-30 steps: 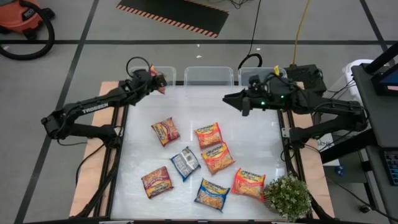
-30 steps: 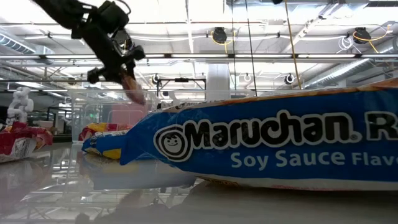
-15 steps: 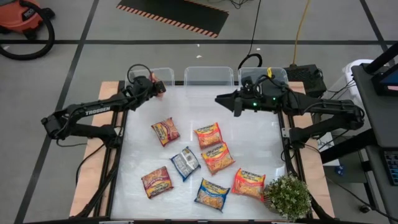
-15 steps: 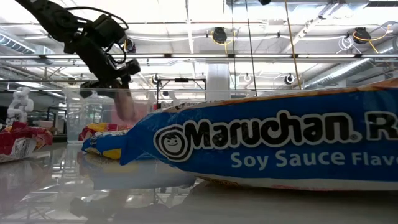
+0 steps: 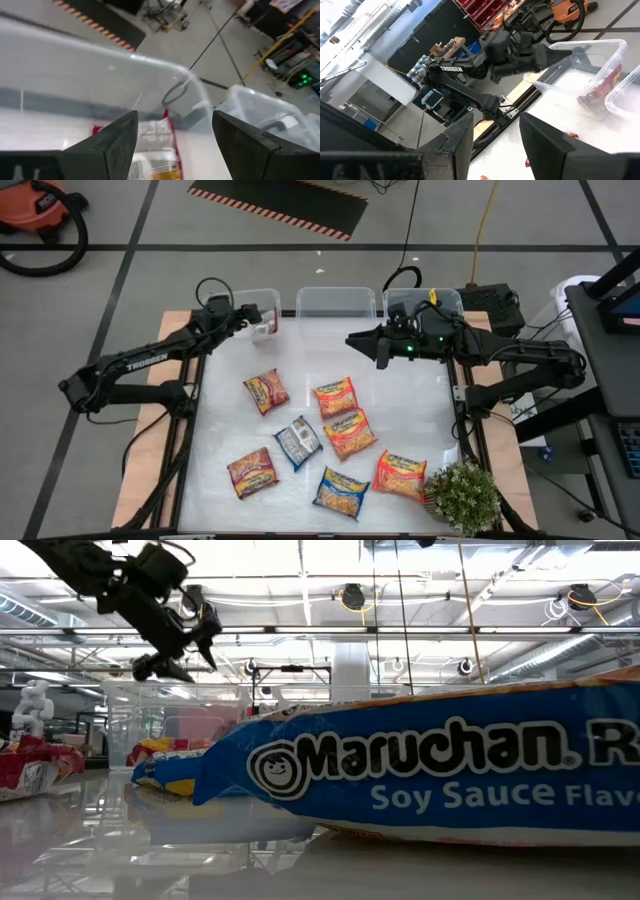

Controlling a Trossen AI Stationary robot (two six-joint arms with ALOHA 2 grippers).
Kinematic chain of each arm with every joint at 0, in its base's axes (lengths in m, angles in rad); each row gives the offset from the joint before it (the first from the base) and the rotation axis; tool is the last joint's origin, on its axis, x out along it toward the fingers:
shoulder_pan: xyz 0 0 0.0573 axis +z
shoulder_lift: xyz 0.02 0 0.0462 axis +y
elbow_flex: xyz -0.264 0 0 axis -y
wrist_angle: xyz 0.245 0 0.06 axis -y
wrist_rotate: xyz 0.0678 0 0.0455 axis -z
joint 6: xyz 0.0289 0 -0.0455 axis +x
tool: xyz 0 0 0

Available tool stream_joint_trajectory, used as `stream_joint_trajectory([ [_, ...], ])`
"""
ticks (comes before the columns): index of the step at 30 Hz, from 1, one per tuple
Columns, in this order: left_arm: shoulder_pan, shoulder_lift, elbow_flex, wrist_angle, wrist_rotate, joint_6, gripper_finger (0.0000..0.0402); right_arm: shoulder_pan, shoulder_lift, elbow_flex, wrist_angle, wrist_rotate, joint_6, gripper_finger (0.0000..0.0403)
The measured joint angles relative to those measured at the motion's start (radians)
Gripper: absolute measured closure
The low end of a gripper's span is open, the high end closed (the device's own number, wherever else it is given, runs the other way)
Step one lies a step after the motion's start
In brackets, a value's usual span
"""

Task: Sort Maruchan noodles
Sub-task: Put the top orange noodle pack into the right transparent bin

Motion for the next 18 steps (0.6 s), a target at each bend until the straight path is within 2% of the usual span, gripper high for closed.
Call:
stream_joint_trajectory([
  [6,-0.014,-0.131,0.007,-0.022,0.024,0.088,0.0142,0.000,-0.003,0.000,-0.027,-0.061,-0.012,0.0248],
  [11,-0.048,-0.238,0.007,-0.048,0.073,0.096,0.0142,0.000,-0.013,0.000,-0.094,-0.124,0.000,0.0248],
  [18,-0.175,-0.326,0.007,-0.073,0.125,0.079,0.0142,0.020,-0.039,0.000,-0.227,-0.161,-0.023,0.0248],
])
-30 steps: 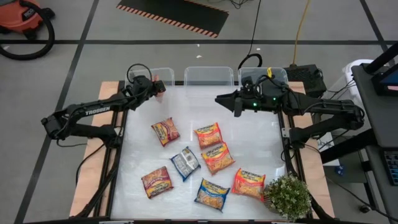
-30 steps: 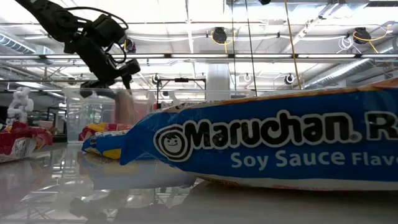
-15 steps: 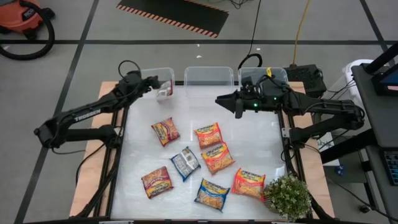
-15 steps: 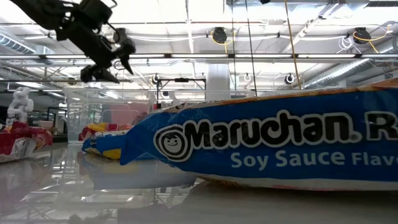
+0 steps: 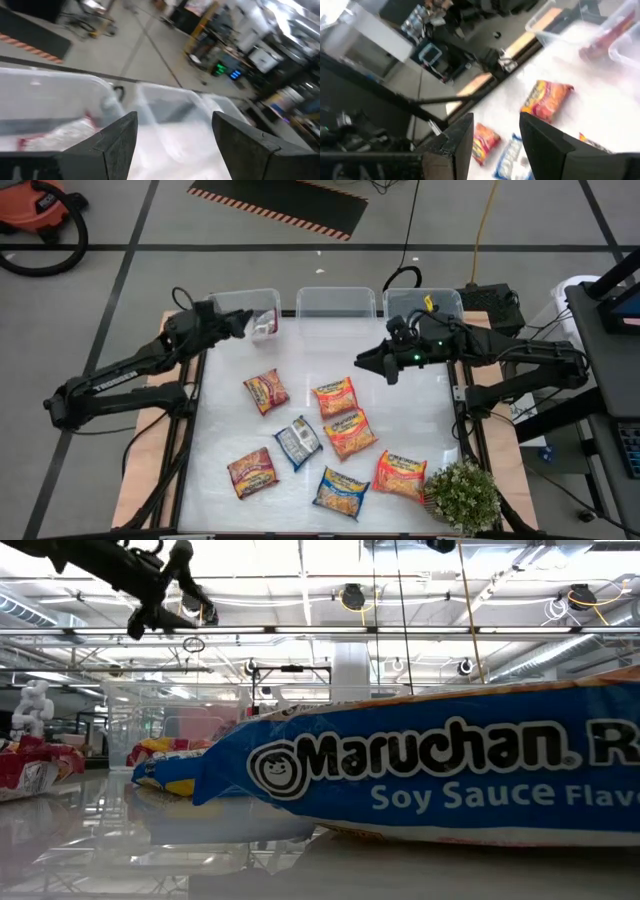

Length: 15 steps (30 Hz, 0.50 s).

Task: Sort Maruchan noodles
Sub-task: Put the top orange noodle pack into the right transparent bin

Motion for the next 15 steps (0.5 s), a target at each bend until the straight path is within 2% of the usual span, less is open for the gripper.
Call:
stream_joint_trajectory([
  [7,-0.224,-0.008,0.001,-0.001,-0.028,-0.042,0.0142,0.043,-0.013,0.000,-0.116,-0.070,-0.069,0.0248],
  [15,-0.512,0.003,0.002,0.013,-0.227,-0.130,0.0142,0.102,-0.016,-0.002,-0.319,-0.060,-0.119,0.0248],
])
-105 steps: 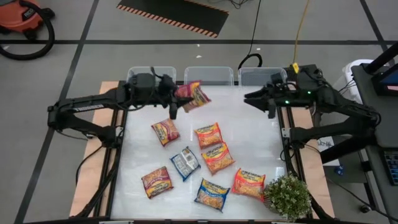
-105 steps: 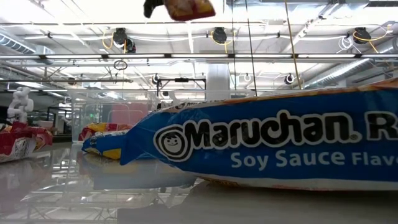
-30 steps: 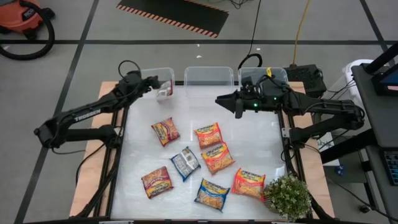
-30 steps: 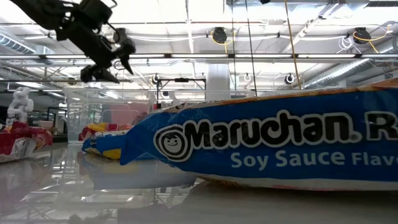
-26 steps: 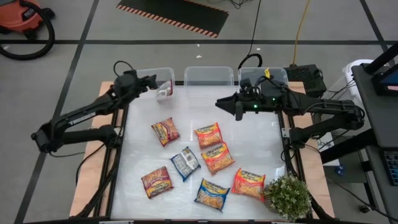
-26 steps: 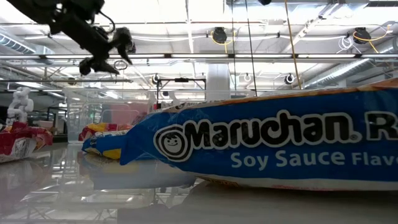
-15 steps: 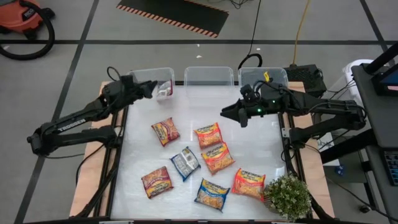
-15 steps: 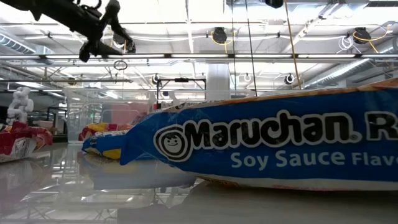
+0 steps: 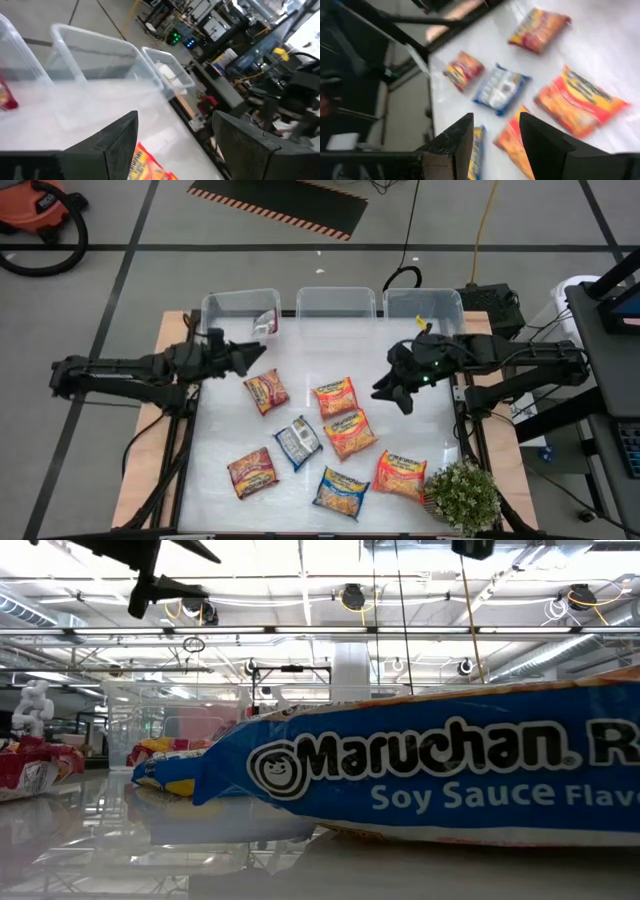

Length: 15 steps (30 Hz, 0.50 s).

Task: Sort Maruchan noodles
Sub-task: Put the top orange noodle pack into the right transparent bin

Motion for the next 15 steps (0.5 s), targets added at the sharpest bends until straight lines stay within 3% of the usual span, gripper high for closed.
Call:
stream_joint_trajectory([
  [7,-0.138,0.064,0.000,-0.002,-0.023,-0.038,0.0142,0.008,0.001,-0.127,0.044,0.038,0.144,0.0248],
  [15,-0.209,0.115,0.000,0.000,0.000,-0.046,0.0142,0.035,0.015,-0.354,0.475,0.100,0.428,0.0248],
])
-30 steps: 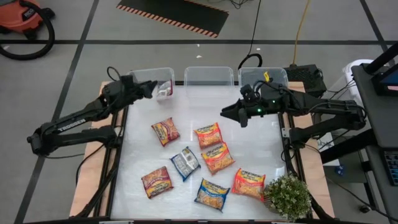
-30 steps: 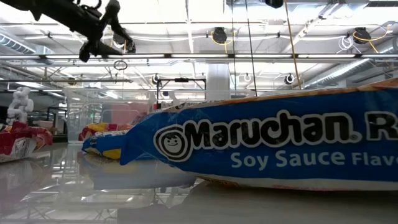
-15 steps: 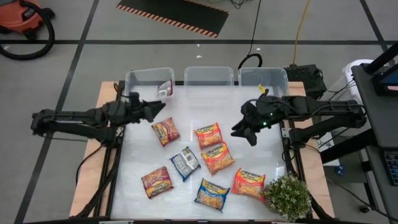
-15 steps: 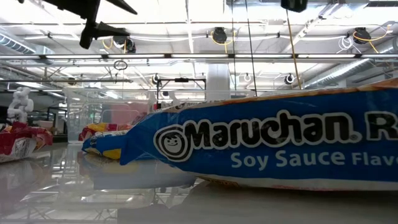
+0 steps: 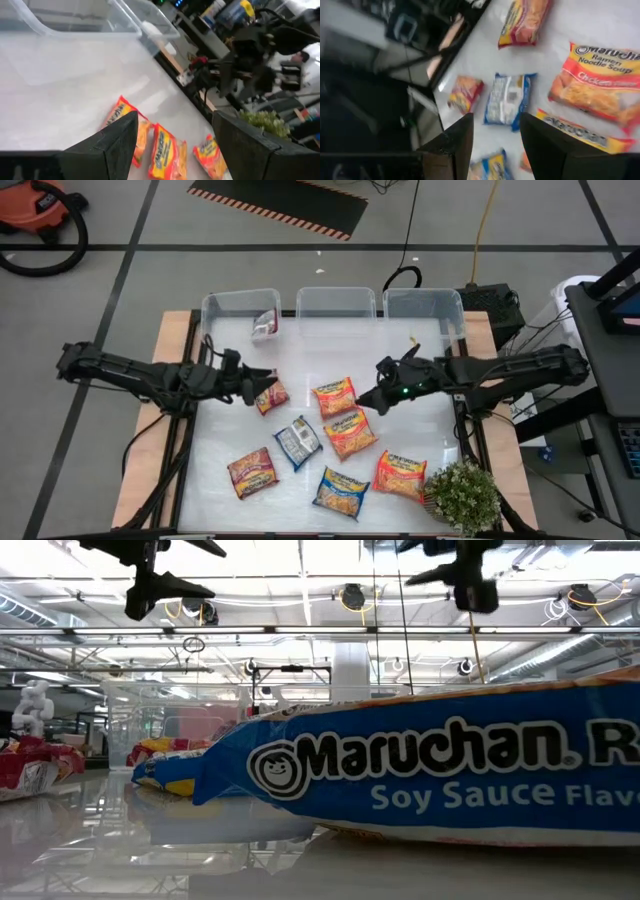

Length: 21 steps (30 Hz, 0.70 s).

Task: Sort Maruchan noodles
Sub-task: Put the top orange noodle pack into the right transparent bin

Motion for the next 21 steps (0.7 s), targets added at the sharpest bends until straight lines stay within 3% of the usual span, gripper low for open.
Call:
stream_joint_trajectory([
  [7,-0.009,0.000,0.000,-0.016,0.005,0.043,0.0142,-0.013,0.091,-0.118,0.051,0.125,0.186,0.0248],
  [21,-0.009,0.000,0.000,-0.063,0.046,0.073,0.0142,-0.143,0.369,-0.146,0.168,0.098,0.190,0.0248],
])
